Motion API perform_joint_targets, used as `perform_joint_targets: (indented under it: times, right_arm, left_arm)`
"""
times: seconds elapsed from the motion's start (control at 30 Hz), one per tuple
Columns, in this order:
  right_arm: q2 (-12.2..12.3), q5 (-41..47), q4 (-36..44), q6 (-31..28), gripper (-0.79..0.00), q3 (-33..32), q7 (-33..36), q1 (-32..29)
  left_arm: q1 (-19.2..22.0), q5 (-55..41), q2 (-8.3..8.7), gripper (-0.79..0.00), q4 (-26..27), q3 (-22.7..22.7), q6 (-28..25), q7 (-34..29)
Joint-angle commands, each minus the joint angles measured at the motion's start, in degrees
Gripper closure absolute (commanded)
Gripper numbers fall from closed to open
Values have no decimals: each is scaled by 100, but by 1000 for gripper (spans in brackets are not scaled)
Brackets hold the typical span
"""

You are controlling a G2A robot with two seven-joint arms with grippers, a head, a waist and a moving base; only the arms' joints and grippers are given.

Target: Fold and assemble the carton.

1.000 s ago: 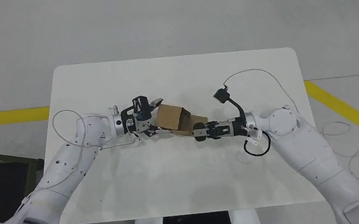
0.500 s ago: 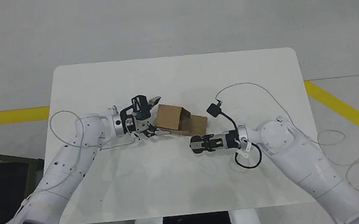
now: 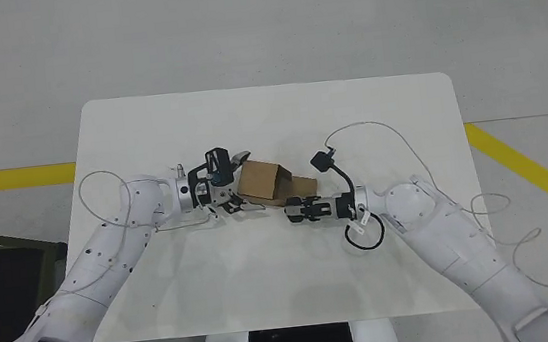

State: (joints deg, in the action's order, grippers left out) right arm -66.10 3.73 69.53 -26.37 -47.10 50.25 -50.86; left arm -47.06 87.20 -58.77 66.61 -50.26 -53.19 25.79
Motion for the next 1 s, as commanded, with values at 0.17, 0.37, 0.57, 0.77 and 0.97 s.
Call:
perform_joint_targets:
  times: [0.17,0.37,0.57,0.77,0.97]
  right_arm:
    - [-97,-104,-368,-177,0,92,-97,254]
    - [-197,-176,-648,-357,0,200,-166,483]
    - [-320,-208,-939,-572,0,351,-158,731]
    - [-452,-187,-1255,-765,0,495,-193,943]
    - [-552,-185,-1463,-941,0,579,-293,1048]
  left_arm:
    - [-7,17,-16,-785,5,23,-70,-12]
    - [-17,24,-23,-785,38,23,-109,-26]
    - [-35,30,-25,-785,71,14,-163,-49]
    - [-64,42,-24,-785,113,3,-203,-82]
    - [-98,50,-24,-785,141,-4,-222,-122]
